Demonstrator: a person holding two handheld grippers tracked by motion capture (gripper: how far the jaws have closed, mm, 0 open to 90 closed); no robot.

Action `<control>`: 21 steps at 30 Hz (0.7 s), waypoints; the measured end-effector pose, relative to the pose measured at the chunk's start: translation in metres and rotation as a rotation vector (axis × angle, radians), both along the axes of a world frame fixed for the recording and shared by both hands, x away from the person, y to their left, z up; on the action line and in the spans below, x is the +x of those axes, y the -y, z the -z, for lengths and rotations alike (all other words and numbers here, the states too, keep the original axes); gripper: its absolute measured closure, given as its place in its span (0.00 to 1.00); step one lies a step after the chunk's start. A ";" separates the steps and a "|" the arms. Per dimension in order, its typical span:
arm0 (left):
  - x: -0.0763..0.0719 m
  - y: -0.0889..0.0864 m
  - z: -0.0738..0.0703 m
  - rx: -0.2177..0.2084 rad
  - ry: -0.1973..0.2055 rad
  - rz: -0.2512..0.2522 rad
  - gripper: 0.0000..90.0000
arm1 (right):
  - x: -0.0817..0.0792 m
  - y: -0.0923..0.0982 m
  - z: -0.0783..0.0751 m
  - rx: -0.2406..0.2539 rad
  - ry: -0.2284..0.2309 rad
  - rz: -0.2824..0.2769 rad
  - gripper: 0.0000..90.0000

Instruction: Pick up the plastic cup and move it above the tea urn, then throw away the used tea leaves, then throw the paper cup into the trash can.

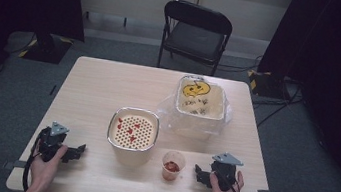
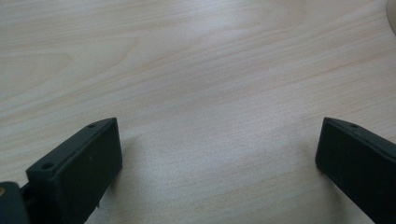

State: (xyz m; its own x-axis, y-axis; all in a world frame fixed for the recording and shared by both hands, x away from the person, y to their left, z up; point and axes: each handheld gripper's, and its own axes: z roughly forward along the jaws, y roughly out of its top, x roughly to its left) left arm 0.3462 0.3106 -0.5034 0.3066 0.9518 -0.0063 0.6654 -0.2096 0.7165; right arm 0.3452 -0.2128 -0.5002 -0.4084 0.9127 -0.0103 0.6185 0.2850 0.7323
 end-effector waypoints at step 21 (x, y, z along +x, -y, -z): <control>0.000 0.000 0.000 0.000 0.000 0.000 0.00 | -0.024 -0.009 -0.013 0.072 -0.046 -0.154 0.16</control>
